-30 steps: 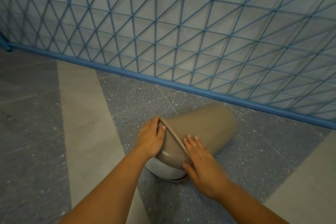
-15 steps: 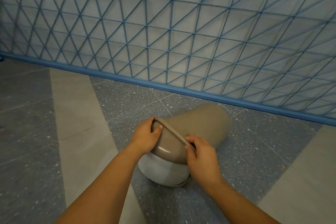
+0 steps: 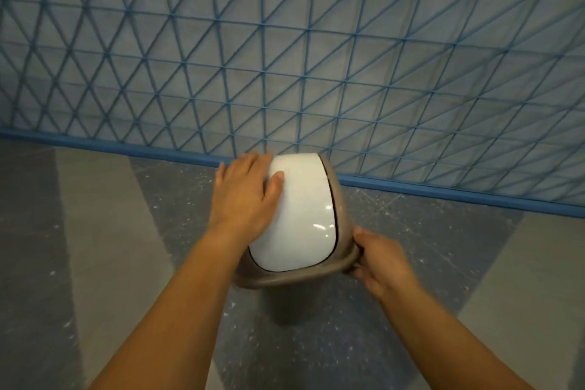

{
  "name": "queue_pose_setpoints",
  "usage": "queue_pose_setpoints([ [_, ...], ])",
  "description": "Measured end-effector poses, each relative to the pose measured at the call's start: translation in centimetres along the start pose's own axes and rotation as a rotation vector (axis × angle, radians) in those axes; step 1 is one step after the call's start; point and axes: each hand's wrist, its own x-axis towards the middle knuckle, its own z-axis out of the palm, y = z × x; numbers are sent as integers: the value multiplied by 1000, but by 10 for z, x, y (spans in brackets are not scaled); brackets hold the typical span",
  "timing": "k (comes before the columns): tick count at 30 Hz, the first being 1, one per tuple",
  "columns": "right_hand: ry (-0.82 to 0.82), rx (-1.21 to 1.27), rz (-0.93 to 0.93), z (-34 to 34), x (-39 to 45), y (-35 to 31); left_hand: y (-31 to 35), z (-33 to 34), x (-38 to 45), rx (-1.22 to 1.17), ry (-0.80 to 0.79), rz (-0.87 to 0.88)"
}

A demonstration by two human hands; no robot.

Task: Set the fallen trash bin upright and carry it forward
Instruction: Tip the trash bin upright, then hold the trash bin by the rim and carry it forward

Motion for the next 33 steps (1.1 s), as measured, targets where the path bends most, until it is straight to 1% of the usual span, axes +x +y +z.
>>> queue_pose_setpoints([
  [3, 19, 76, 76, -6, 3, 8, 0, 13, -6, -34, -38, 9],
  [7, 16, 87, 31, -6, 7, 18, 1, 21, -9, -97, 39, 24],
  [11, -9, 98, 3, -7, 7, 22, 1, 22, -9, -87, 40, 25],
  [13, -15, 80, -11, -7, 6, 22, 0, 22, -11, -168, 48, 20],
  [14, -17, 68, -20, -7, 6, 21, 0, 20, -11, -284, 64, -19],
  [15, -19, 54, -36, -7, 6, 19, -2, 18, -10, -428, 81, -99],
  [17, -22, -7, -85, -9, 6, 13, -10, 10, -7, -672, 83, -360],
  [18, -25, -50, -108, -10, 6, 9, -17, 4, -5, -743, 27, -514],
  [19, -29, -86, -127, -12, 6, 6, -26, -2, -5, -780, -76, -651],
  [20, -34, -112, -138, -13, 7, 3, -34, -8, -7, -774, -220, -746],
  [22, -47, -142, -147, -17, 8, 0, -46, -16, -15, -703, -499, -811],
  [24, -62, -167, -154, -19, 9, -1, -53, -21, -22, -664, -651, -830],
  [26, -72, -180, -160, -21, 10, -1, -55, -24, -24, -661, -690, -844],
  [30, -92, -149, -138, -26, 10, 0, -54, -26, -23, -669, -687, -836],
  [33, -153, -155, -107, -33, 8, -3, -49, -24, -22, -680, -640, -829],
])
